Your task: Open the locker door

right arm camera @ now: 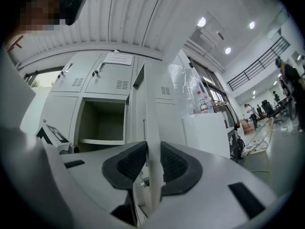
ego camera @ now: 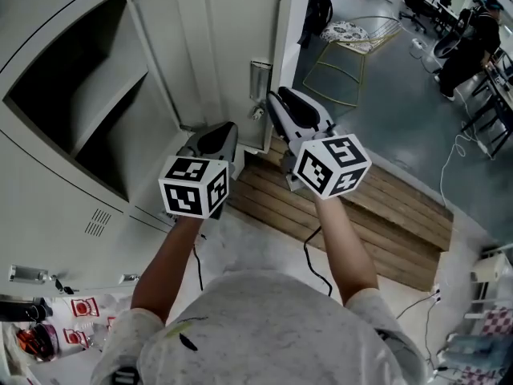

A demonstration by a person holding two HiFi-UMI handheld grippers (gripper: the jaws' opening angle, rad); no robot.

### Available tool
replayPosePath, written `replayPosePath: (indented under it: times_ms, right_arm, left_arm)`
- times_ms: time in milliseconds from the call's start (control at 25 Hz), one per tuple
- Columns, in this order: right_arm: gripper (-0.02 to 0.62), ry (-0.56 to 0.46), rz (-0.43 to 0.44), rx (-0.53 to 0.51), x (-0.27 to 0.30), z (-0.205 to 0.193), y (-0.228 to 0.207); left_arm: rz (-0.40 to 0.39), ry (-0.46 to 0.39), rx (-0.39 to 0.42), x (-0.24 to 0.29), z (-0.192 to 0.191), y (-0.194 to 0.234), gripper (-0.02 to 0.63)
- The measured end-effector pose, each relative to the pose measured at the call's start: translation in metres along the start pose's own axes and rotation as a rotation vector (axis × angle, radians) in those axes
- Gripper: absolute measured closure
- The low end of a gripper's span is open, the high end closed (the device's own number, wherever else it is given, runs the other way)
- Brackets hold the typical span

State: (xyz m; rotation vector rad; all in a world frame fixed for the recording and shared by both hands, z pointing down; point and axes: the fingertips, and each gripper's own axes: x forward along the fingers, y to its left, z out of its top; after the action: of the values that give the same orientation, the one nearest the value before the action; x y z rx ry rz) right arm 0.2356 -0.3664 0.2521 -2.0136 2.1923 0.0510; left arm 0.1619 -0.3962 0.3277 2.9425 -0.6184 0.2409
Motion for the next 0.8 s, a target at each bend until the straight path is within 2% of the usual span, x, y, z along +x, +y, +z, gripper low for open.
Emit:
replayPosePath:
  times_ms: [480,800]
  right_arm:
    - [0.515,0.02,-0.049,0.014,0.008,0.0,-0.014]
    - [0.517,0.029,-0.051,0.015,0.009,0.0,-0.015]
  left_arm:
    - [0.015,-0.005,-0.009,-0.007,-0.001,0.001,0.6]
    - [0.025,-0.007,-0.018,-0.009,-0.001,0.0,0.6]
